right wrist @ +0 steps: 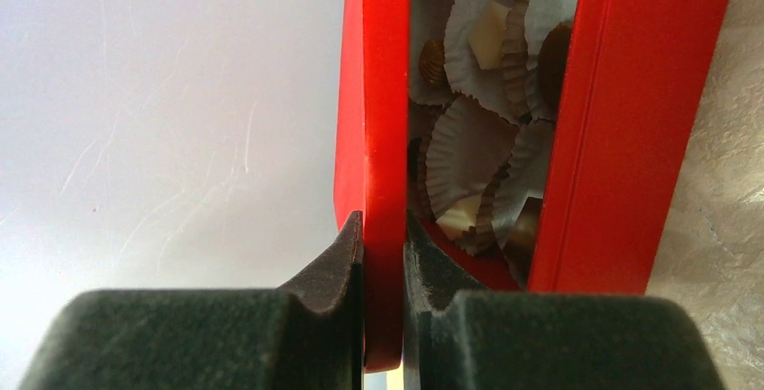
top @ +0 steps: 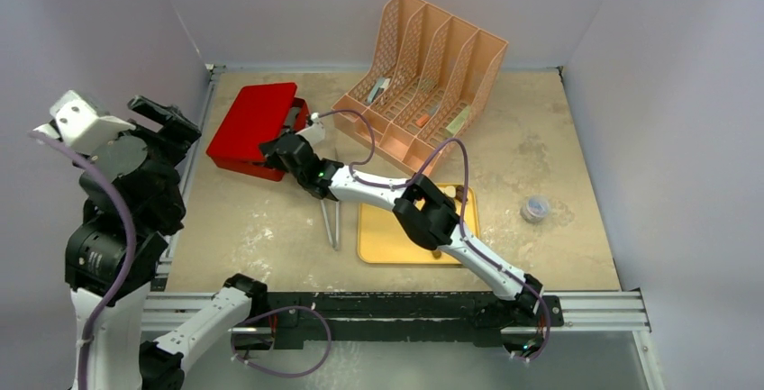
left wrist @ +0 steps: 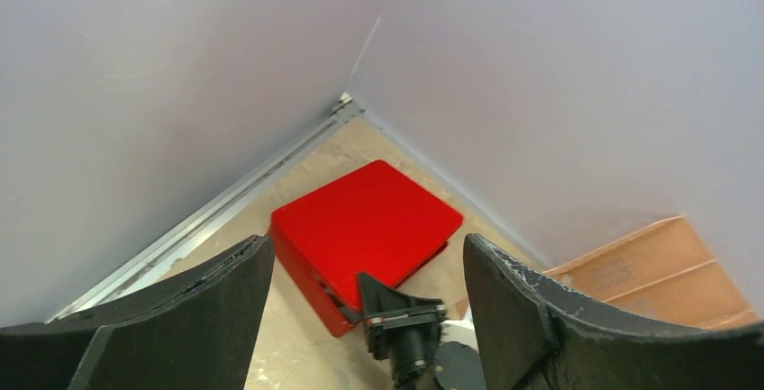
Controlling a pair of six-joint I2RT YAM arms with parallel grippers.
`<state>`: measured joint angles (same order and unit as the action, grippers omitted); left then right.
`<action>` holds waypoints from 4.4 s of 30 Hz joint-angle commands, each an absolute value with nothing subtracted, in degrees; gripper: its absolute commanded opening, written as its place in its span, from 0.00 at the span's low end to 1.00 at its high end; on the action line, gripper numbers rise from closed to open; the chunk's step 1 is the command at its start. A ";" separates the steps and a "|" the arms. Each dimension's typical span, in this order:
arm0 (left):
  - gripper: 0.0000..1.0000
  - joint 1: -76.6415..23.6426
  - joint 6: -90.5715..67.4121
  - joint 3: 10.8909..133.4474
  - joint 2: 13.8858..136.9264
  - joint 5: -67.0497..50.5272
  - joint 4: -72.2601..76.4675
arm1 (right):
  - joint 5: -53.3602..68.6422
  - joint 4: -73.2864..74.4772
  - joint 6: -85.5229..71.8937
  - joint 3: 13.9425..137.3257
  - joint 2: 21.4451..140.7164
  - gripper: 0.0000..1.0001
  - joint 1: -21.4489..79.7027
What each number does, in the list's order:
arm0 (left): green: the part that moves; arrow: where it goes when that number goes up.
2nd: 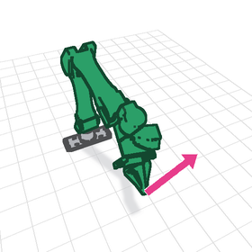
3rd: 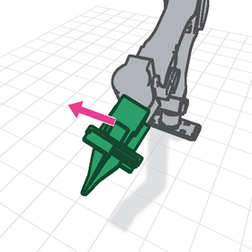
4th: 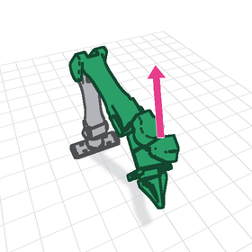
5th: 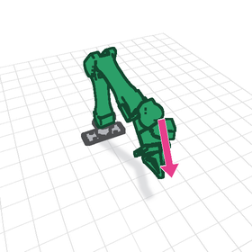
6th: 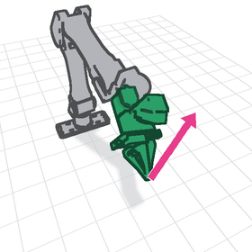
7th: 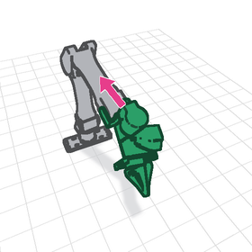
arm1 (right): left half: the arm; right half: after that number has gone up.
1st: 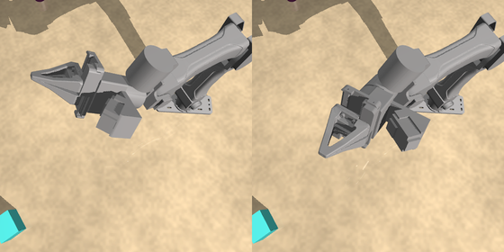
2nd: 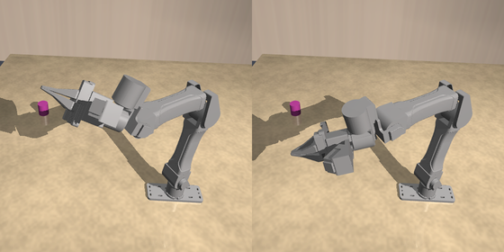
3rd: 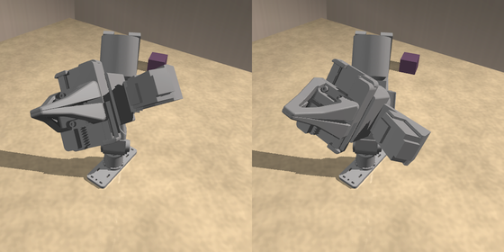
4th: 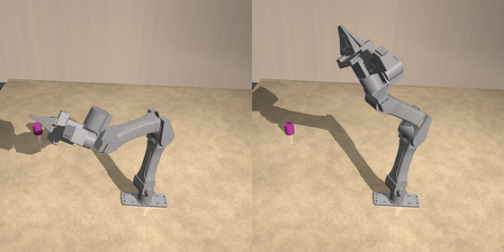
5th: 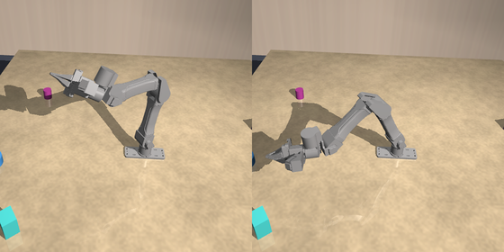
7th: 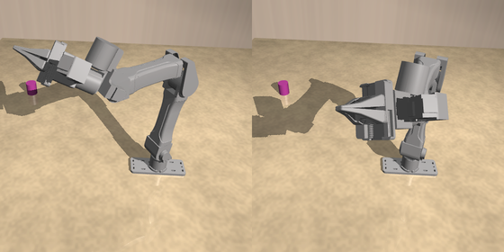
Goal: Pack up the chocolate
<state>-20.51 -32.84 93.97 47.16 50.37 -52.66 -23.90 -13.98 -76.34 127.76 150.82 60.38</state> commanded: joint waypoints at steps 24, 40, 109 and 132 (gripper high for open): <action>0.76 -13.46 -34.21 83.88 67.77 47.60 -45.91 | -29.15 -16.71 -71.56 103.76 130.54 0.45 60.13; 0.73 12.15 -35.79 85.41 85.47 25.60 -33.84 | -25.43 -7.93 -61.40 106.99 130.59 0.68 55.81; 0.00 11.21 -37.84 87.50 96.52 -3.93 -40.50 | -24.04 8.83 -56.99 121.80 142.09 0.28 53.61; 0.00 7.82 -40.68 69.51 90.34 -8.07 -34.66 | -24.37 7.59 -57.14 120.50 141.26 0.29 53.57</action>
<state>8.05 -39.94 64.75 91.90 -8.27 -31.73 -22.83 2.00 -58.92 122.32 143.44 54.04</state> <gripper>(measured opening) 0.004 0.288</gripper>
